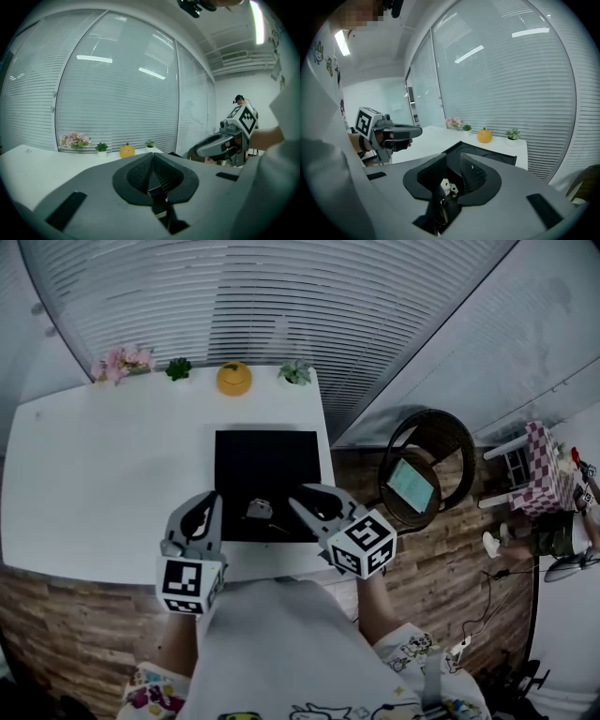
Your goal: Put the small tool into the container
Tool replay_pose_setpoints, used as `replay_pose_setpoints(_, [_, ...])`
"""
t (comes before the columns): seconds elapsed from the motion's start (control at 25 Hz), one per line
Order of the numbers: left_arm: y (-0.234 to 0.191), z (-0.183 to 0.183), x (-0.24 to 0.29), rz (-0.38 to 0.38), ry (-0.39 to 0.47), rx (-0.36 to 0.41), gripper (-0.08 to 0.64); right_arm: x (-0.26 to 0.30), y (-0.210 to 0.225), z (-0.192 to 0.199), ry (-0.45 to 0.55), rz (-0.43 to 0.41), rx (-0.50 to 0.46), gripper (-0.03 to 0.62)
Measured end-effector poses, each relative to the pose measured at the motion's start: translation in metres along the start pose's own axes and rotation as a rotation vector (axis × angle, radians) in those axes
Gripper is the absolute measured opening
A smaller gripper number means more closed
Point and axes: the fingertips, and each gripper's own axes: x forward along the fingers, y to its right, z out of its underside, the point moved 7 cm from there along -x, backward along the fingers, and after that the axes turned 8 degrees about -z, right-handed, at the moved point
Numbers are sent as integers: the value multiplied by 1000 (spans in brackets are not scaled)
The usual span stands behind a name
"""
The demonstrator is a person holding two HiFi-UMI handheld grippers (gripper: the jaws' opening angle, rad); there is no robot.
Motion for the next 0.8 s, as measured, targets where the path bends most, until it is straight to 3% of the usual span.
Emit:
replay_pose_setpoints(0.36, [14, -13, -3, 19, 69, 14, 6, -36, 1, -5, 133, 103, -35, 34])
replay_pose_setpoints(0.8, [27, -5, -9, 63, 42, -7, 6, -57, -10, 5, 220, 213, -27, 0])
